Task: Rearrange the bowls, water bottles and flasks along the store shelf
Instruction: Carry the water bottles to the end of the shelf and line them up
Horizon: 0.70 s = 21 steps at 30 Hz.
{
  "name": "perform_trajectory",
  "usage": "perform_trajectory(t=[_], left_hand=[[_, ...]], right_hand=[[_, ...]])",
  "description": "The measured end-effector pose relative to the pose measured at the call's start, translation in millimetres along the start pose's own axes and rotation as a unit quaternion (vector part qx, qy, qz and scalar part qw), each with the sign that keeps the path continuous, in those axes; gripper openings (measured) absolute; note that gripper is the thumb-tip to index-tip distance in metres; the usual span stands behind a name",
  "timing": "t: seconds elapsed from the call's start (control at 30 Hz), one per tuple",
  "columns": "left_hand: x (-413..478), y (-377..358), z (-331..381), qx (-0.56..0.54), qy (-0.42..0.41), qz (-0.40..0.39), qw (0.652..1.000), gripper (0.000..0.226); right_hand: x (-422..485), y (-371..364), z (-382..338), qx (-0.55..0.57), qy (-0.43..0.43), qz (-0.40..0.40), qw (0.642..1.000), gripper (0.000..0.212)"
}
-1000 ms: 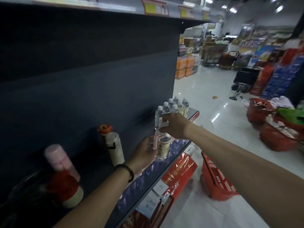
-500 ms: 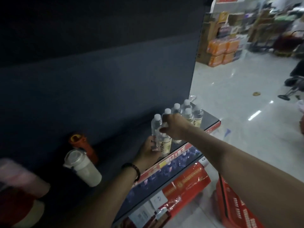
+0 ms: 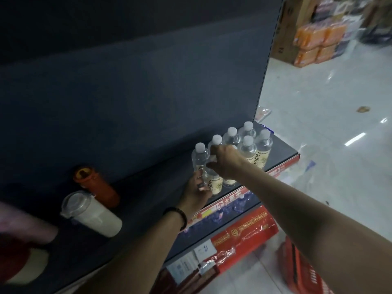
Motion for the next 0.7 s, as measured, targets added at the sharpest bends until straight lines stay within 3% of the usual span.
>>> perform_trajectory(t=[0.3,0.43,0.57,0.7], left_hand=[[5.9,-2.8,-6.0,0.017,0.006,-0.005,1.0,0.06],[-6.2,2.9,3.5,0.047,0.009,-0.028,0.998,0.045],[-15.0,25.5,-5.8,0.156,0.031,-0.047,0.986,0.044],[-38.5,63.6,-16.8,0.283,0.029,-0.054,0.957,0.031]], right_hand=[[4.2,3.3,6.3,0.007,0.003,-0.025,1.0,0.048],[2.4,16.4,5.3,-0.022,0.018,-0.003,1.0,0.045],[-2.5,26.3,-7.7,-0.053,0.065,0.05,0.995,0.037],[-15.2,14.7,-48.7,-0.035,0.116,0.028,0.992,0.035]])
Point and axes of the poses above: each hand's wrist, its own x-axis towards the middle knuckle, its own y-axis out of the back of the hand, z = x × y, the point moved 2 cm from there along x, towards the middle knuckle, and after that the axes turned 4 degrees about -z, right-handed, at the moved point
